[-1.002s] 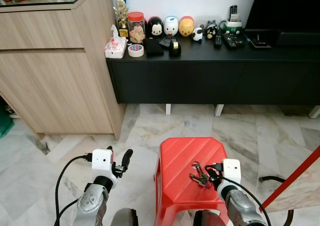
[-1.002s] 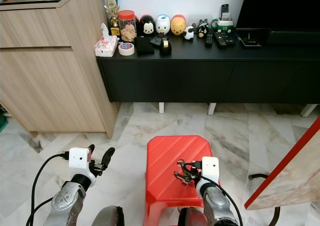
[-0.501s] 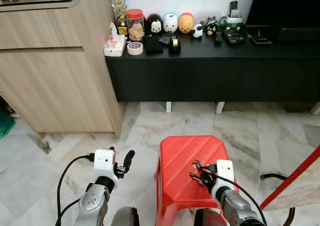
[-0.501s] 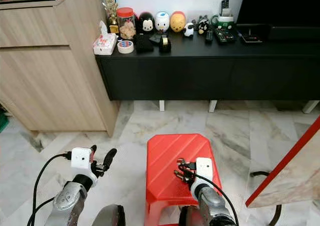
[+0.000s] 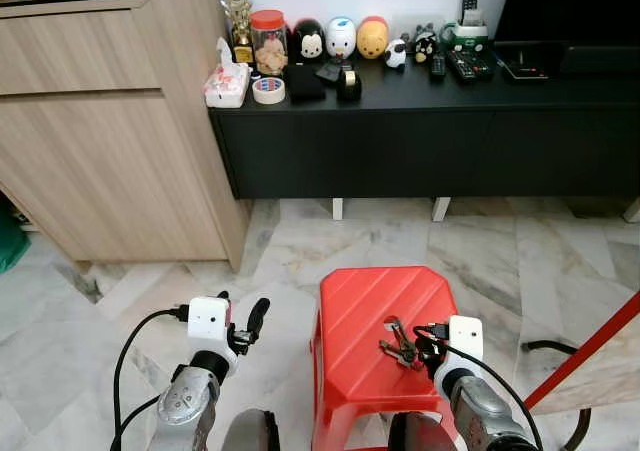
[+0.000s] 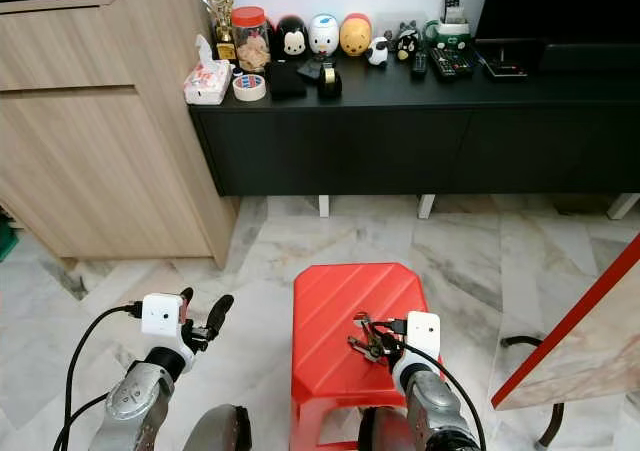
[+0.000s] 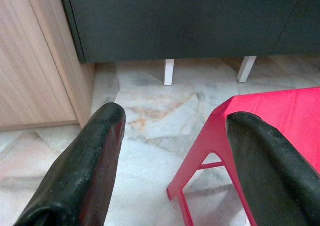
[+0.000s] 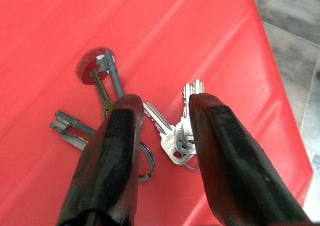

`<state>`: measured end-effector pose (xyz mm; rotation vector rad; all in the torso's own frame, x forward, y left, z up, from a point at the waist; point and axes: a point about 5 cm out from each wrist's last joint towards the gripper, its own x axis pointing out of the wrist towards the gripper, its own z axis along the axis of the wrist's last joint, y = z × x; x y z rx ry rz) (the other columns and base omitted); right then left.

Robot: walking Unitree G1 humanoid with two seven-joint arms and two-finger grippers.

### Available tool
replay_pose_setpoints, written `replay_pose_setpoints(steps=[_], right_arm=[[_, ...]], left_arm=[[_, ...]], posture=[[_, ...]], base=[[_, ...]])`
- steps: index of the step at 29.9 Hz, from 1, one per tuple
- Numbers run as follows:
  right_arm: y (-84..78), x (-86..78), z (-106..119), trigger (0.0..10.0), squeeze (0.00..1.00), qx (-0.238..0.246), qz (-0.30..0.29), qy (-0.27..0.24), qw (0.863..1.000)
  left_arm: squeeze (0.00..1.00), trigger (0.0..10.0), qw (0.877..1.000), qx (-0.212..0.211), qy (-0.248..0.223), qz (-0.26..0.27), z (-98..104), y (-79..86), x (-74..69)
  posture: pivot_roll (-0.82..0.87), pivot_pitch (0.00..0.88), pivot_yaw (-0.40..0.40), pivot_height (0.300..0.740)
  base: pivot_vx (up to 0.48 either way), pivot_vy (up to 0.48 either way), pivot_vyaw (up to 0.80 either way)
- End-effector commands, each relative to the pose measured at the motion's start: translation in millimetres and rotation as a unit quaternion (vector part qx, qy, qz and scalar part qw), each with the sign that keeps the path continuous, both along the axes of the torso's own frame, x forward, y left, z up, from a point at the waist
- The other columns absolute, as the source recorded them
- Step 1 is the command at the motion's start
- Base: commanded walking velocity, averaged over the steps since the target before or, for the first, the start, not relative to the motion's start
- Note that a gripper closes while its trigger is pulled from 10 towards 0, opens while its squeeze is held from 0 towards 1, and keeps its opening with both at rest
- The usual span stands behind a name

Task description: Hang keys on a hook

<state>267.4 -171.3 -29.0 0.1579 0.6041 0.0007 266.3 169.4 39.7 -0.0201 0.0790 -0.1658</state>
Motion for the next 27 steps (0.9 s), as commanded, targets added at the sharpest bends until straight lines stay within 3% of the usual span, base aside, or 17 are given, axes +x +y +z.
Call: replay_pose_setpoints(steps=[1, 15, 27], right_arm=[[2.4, -2.0, -1.7, 10.0, 0.0, 0.001, 0.006, 0.001, 1.0], [17.3, 4.1, 2.9, 10.0, 0.0, 0.018, 0.051, -0.011, 0.998], [16.9, 7.3, 6.5, 10.0, 0.0, 0.009, 0.057, -0.026, 0.998]], left_arm=[[0.0, 10.0, 1.0, 0.006, 0.009, -0.003, -2.6, -0.4, -2.6], [0.0, 10.0, 1.0, 0.008, 0.01, -0.003, -2.6, -0.6, -2.4], [0.0, 10.0, 1.0, 0.008, 0.011, -0.004, -2.9, -1.2, -3.0]], posture=[[0.06, 0.088, 0.002, 0.597], [0.06, 0.088, 0.004, 0.587], [0.06, 0.091, 0.006, 0.577]], base=[[0.0, 0.0, 0.0], [0.0, 0.0, 0.0], [0.0, 0.0, 0.0]])
